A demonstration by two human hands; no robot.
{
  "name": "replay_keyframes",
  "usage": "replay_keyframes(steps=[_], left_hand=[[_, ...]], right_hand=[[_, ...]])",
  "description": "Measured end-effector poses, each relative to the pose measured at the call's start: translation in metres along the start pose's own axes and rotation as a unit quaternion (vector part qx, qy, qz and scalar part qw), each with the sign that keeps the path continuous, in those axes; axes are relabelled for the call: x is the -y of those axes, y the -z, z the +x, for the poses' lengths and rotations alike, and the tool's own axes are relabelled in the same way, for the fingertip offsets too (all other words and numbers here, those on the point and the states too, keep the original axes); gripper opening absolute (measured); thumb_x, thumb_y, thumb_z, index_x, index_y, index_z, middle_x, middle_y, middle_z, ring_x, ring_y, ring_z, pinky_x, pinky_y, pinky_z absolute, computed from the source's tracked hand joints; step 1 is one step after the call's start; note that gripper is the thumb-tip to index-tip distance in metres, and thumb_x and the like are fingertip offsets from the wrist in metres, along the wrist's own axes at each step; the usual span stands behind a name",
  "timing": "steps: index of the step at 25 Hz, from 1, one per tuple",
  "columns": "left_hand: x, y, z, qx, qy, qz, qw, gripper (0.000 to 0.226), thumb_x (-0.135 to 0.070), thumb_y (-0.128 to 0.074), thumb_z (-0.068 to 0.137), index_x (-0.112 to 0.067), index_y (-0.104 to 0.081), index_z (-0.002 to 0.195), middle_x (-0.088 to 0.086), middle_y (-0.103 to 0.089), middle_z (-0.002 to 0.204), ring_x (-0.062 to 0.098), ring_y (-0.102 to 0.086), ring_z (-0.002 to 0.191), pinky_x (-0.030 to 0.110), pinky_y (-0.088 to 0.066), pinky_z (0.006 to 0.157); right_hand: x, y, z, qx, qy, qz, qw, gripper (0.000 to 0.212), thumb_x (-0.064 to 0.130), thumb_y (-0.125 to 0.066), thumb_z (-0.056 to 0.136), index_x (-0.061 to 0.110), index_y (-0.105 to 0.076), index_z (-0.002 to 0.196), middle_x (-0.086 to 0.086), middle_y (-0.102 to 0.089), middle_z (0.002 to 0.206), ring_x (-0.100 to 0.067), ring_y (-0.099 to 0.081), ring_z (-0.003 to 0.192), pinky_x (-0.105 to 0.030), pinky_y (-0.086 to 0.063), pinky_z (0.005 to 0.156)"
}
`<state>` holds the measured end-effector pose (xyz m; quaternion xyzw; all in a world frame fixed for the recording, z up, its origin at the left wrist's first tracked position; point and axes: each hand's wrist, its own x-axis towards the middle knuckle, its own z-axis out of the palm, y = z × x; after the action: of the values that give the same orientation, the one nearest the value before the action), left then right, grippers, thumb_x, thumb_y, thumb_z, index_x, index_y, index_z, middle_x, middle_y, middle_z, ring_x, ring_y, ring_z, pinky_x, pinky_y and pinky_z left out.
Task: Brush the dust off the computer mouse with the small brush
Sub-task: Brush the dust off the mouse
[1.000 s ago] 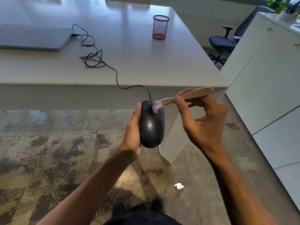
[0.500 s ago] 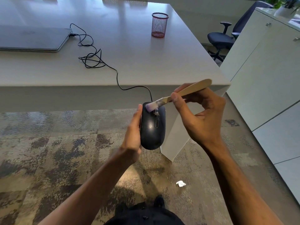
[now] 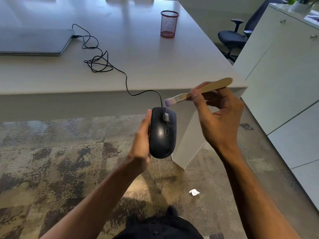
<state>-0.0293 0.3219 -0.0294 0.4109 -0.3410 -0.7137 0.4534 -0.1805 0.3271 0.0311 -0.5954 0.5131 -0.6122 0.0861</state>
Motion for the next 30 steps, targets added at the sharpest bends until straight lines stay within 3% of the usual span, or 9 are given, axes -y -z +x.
replay_keyframes(steps=[3, 7, 10, 14, 17, 20, 24, 28, 30], left_hand=[[-0.001, 0.001, 0.001, 0.004, 0.003, -0.008, 1.000, 0.053, -0.048, -0.033, 0.099, -0.033, -0.080, 0.081, -0.010, -0.078, 0.084, 0.008, -0.072, 0.085, 0.037, -0.053, 0.091], [0.001, -0.004, 0.002, -0.008, -0.008, -0.001, 1.000, 0.040, -0.048, -0.034, 0.099, -0.031, -0.070, 0.102, -0.006, -0.078, 0.094, 0.012, -0.070, 0.095, 0.037, -0.054, 0.089], [0.003, -0.011, 0.003, -0.009, -0.012, -0.003, 1.000, 0.038, -0.049, -0.036, 0.097, -0.031, -0.069, 0.104, -0.003, -0.075, 0.100, 0.016, -0.069, 0.101, 0.038, -0.054, 0.090], [0.006, -0.014, 0.006, 0.007, -0.015, -0.024, 1.000, 0.046, -0.050, -0.036, 0.096, -0.029, -0.077, 0.094, -0.007, -0.078, 0.092, 0.011, -0.071, 0.088, 0.034, -0.056, 0.083], [0.007, -0.017, 0.009, 0.008, -0.016, -0.045, 0.999, 0.047, -0.056, -0.044, 0.085, -0.026, -0.077, 0.100, 0.001, -0.076, 0.101, 0.018, -0.069, 0.093, 0.040, -0.053, 0.090], [0.007, -0.018, 0.011, 0.009, -0.018, -0.053, 0.998, 0.062, -0.057, -0.045, 0.084, -0.015, -0.066, 0.124, 0.011, -0.069, 0.115, 0.023, -0.064, 0.098, 0.042, -0.051, 0.091], [0.008, -0.020, 0.013, 0.022, -0.024, -0.058, 0.998, 0.065, -0.058, -0.043, 0.088, -0.012, -0.063, 0.130, 0.017, -0.064, 0.131, 0.023, -0.063, 0.101, 0.041, -0.050, 0.091], [0.008, -0.022, 0.016, 0.012, -0.026, -0.073, 0.997, 0.058, -0.057, -0.047, 0.087, -0.016, -0.068, 0.121, 0.015, -0.067, 0.117, 0.027, -0.061, 0.103, 0.042, -0.051, 0.089], [0.008, -0.023, 0.017, 0.007, -0.029, -0.075, 0.997, 0.054, -0.056, -0.047, 0.084, -0.019, -0.071, 0.114, 0.012, -0.069, 0.109, 0.027, -0.062, 0.100, 0.042, -0.051, 0.088]], right_hand=[[0.002, 0.008, -0.001, -0.017, -0.001, 0.033, 0.999, 0.007, 0.017, -0.063, 0.092, 0.015, -0.063, 0.099, 0.031, -0.067, 0.084, -0.002, -0.071, 0.084, -0.016, -0.056, 0.076], [0.010, 0.013, -0.008, 0.054, 0.023, 0.049, 0.997, 0.010, 0.019, -0.063, 0.090, 0.014, -0.062, 0.099, 0.028, -0.066, 0.085, 0.000, -0.070, 0.084, -0.014, -0.054, 0.074], [0.006, 0.014, -0.006, 0.080, 0.021, 0.024, 0.996, 0.010, 0.018, -0.065, 0.091, 0.017, -0.062, 0.100, 0.024, -0.065, 0.087, 0.004, -0.069, 0.084, -0.010, -0.052, 0.073], [-0.012, 0.020, 0.008, 0.013, -0.021, -0.031, 0.999, 0.008, 0.020, -0.064, 0.093, 0.020, -0.062, 0.101, 0.026, -0.063, 0.087, 0.008, -0.068, 0.082, -0.005, -0.051, 0.072], [-0.014, 0.026, 0.010, -0.017, -0.032, 0.008, 0.999, 0.012, 0.027, -0.063, 0.091, 0.020, -0.063, 0.101, 0.030, -0.066, 0.086, 0.000, -0.070, 0.085, -0.012, -0.055, 0.075], [-0.018, 0.029, 0.009, 0.023, -0.054, 0.031, 0.998, 0.017, 0.026, -0.063, 0.091, 0.014, -0.065, 0.102, 0.013, -0.072, 0.090, -0.007, -0.072, 0.086, -0.023, -0.059, 0.078], [-0.024, 0.035, 0.012, -0.006, -0.062, -0.001, 0.998, 0.014, 0.024, -0.063, 0.092, 0.014, -0.065, 0.103, 0.013, -0.071, 0.090, -0.005, -0.072, 0.086, -0.019, -0.058, 0.077], [-0.015, 0.039, 0.003, 0.033, -0.049, 0.105, 0.993, 0.010, 0.017, -0.064, 0.089, 0.013, -0.065, 0.098, 0.012, -0.072, 0.085, -0.009, -0.072, 0.082, -0.025, -0.058, 0.075], [-0.017, 0.039, 0.001, 0.050, -0.054, 0.077, 0.994, 0.012, 0.019, -0.064, 0.089, 0.013, -0.065, 0.099, 0.012, -0.072, 0.086, -0.008, -0.072, 0.083, -0.024, -0.058, 0.076]])
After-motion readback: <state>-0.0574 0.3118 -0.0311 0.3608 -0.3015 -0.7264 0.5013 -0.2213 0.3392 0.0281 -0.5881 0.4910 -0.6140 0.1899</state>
